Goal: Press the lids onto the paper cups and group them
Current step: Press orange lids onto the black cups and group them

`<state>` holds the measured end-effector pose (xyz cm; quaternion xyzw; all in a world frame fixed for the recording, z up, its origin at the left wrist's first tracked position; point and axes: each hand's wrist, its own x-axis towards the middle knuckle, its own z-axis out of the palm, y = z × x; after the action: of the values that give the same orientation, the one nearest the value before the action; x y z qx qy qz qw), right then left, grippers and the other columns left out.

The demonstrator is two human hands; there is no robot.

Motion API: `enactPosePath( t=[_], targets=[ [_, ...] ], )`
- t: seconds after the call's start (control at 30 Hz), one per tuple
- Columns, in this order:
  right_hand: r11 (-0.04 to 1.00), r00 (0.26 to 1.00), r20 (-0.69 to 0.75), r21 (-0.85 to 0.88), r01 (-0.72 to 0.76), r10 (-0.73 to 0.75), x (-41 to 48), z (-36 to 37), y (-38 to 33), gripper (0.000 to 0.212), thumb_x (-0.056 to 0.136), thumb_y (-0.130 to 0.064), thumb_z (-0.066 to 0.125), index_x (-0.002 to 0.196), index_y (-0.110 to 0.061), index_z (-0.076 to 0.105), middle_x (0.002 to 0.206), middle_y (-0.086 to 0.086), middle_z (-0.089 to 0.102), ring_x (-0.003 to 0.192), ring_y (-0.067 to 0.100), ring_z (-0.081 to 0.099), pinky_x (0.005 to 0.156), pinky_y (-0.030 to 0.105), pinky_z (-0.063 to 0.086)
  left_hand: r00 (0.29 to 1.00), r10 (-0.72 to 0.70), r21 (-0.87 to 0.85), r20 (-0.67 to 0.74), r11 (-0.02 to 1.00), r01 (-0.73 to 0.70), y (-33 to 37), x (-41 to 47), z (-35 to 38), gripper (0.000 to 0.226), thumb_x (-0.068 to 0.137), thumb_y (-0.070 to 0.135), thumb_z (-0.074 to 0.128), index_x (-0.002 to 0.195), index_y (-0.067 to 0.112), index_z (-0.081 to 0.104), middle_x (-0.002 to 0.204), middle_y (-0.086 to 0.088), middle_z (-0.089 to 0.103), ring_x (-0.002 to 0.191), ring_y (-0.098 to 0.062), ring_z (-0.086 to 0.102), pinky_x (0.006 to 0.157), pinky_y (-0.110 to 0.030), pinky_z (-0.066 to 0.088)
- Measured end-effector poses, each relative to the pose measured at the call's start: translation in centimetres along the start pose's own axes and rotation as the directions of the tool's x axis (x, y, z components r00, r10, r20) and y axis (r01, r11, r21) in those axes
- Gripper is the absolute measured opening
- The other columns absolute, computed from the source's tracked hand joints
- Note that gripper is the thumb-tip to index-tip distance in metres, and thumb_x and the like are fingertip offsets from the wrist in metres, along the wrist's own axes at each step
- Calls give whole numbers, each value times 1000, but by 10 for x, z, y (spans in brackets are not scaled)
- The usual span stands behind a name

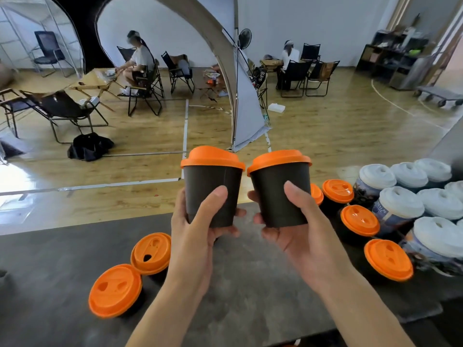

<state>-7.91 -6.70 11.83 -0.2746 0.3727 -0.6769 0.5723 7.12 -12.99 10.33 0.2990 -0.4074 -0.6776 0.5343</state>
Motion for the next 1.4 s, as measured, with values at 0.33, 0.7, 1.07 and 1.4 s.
enactPosePath(
  t=[0.33,0.7,1.07,1.4],
  targets=[
    [990,998,-56,139,-1,8,-8,24,18,63,77,-52,71,116,-3,77,113,26,72,79,32,72,64,35,60,999,14,-52,40,999,-12,11,0,-30,69,77,54,66,129,8,60,111,-18,73,91,-39,76,69,-34,61],
    [994,989,-136,88,67,-54,-36,34,37,52,94,-45,55,116,-3,77,115,25,73,94,36,75,65,37,61,999,36,-8,23,999,-36,16,-14,-47,70,75,55,64,120,2,63,96,-22,69,78,-36,72,59,-37,53],
    [992,991,-105,88,91,-82,-49,48,45,71,61,-50,95,116,-9,78,110,18,72,81,23,72,61,29,59,983,8,-71,182,997,5,24,-33,-53,74,70,41,82,130,9,54,103,-16,72,83,-31,76,50,-31,57],
    [989,980,-173,96,115,-97,-53,47,50,55,81,-48,67,115,-8,79,120,24,72,79,28,74,61,31,60,992,-29,-99,123,994,42,27,-39,-47,71,76,53,69,126,2,63,103,-19,73,84,-32,74,62,-32,57]
  ],
)
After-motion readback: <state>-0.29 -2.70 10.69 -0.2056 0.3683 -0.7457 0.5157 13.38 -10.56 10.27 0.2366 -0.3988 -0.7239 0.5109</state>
